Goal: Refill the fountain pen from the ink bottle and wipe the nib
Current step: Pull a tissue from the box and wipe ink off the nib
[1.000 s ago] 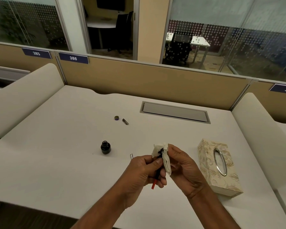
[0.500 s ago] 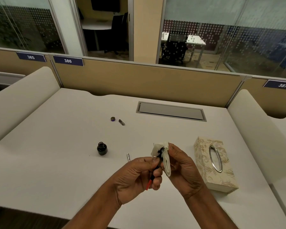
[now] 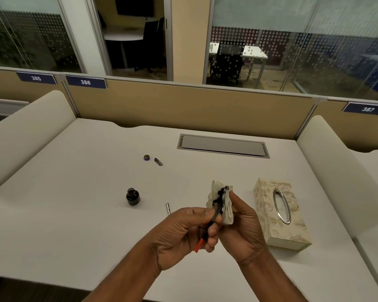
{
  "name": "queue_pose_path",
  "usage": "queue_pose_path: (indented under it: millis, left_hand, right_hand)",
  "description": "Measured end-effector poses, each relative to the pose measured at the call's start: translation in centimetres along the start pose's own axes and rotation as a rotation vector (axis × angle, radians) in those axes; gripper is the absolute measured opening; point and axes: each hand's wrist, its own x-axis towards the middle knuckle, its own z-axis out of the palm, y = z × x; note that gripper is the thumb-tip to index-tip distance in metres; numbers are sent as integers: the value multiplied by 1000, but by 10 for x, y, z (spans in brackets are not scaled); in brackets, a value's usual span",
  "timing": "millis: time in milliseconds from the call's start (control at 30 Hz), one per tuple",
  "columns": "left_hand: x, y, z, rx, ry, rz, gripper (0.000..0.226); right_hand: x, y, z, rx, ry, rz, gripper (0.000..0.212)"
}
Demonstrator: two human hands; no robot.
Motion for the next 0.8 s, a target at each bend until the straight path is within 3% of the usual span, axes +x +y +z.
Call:
queue_pose_path:
  millis: [200, 533, 800]
  left_hand:
    - [-1, -6, 9, 114, 122, 111, 24]
    - [1, -14, 8, 180, 275, 196, 34]
    - [2, -18, 5, 220, 288, 194, 33]
  right_hand:
    - [-8, -1, 1, -31, -12, 26, 38]
    - [-16, 4, 2, -37, -83, -42, 83]
    - [-22, 1, 7, -31, -59, -30, 75]
